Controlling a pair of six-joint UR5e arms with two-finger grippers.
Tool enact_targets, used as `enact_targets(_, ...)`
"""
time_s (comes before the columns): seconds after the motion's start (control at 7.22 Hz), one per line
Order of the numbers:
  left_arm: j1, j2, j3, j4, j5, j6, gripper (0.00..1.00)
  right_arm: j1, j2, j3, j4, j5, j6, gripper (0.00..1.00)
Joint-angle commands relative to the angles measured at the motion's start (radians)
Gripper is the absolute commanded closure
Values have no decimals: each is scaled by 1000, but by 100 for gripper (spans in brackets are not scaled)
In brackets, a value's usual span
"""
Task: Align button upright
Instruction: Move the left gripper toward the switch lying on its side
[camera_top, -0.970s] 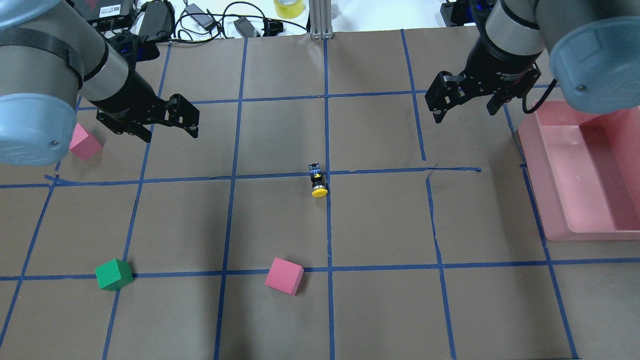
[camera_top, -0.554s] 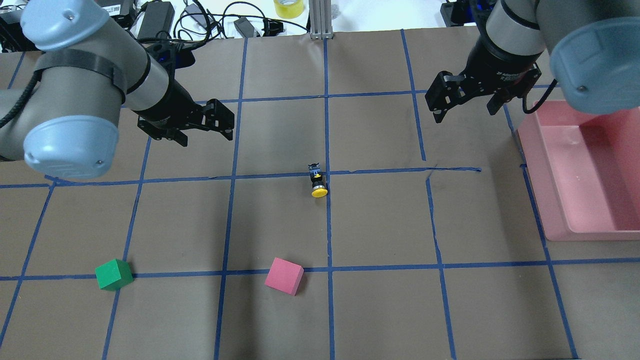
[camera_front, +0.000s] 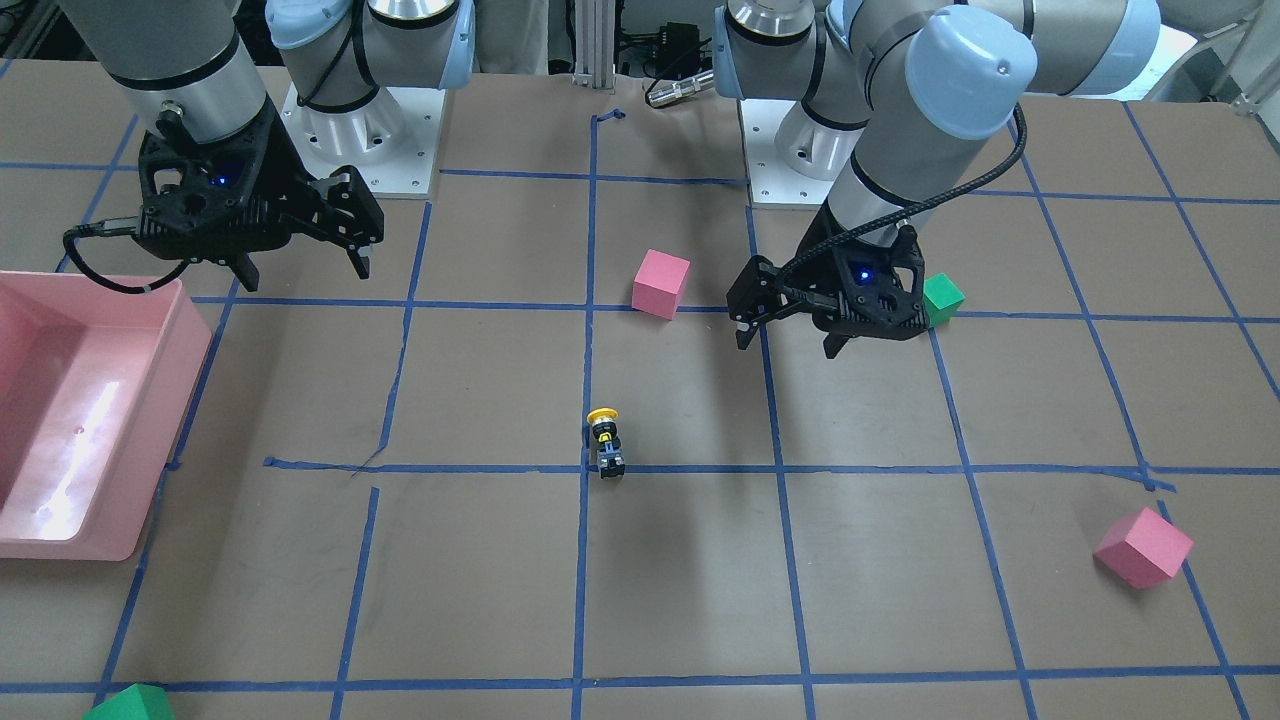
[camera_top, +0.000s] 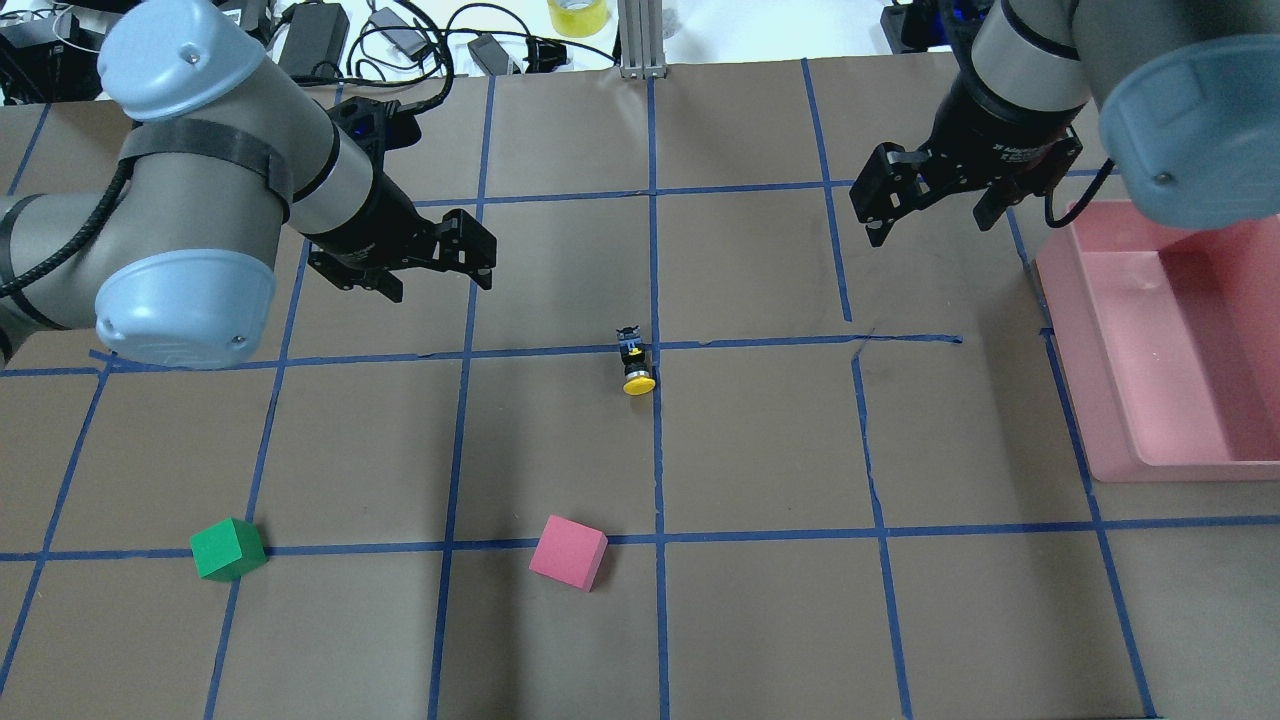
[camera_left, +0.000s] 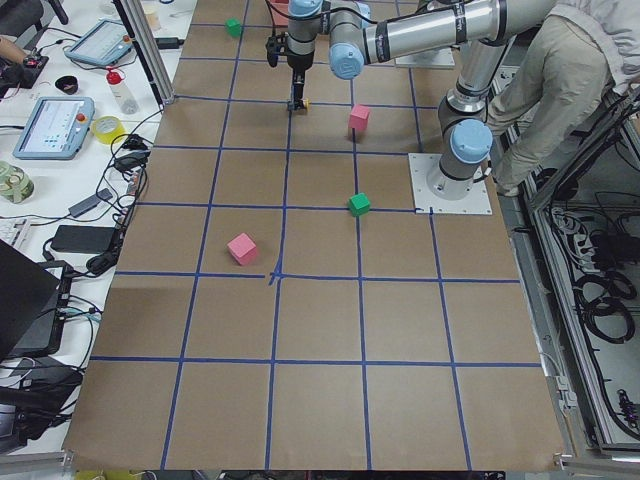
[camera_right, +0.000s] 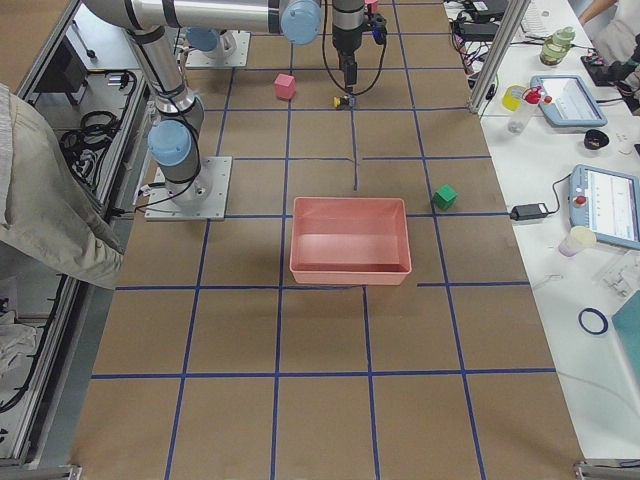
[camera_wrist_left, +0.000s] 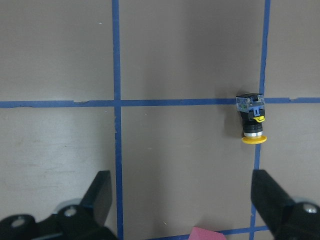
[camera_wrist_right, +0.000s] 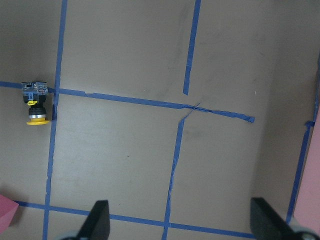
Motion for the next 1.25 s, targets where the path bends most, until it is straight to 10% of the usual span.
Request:
enact_targets(0.0,-30,-6,-7,14,3,-1,0,0,0,2,0,0,-2,0)
enact_targets(1.11,-81,-33,-9,24,9,-2,0,-2,0,2,-12,-2,-3,0)
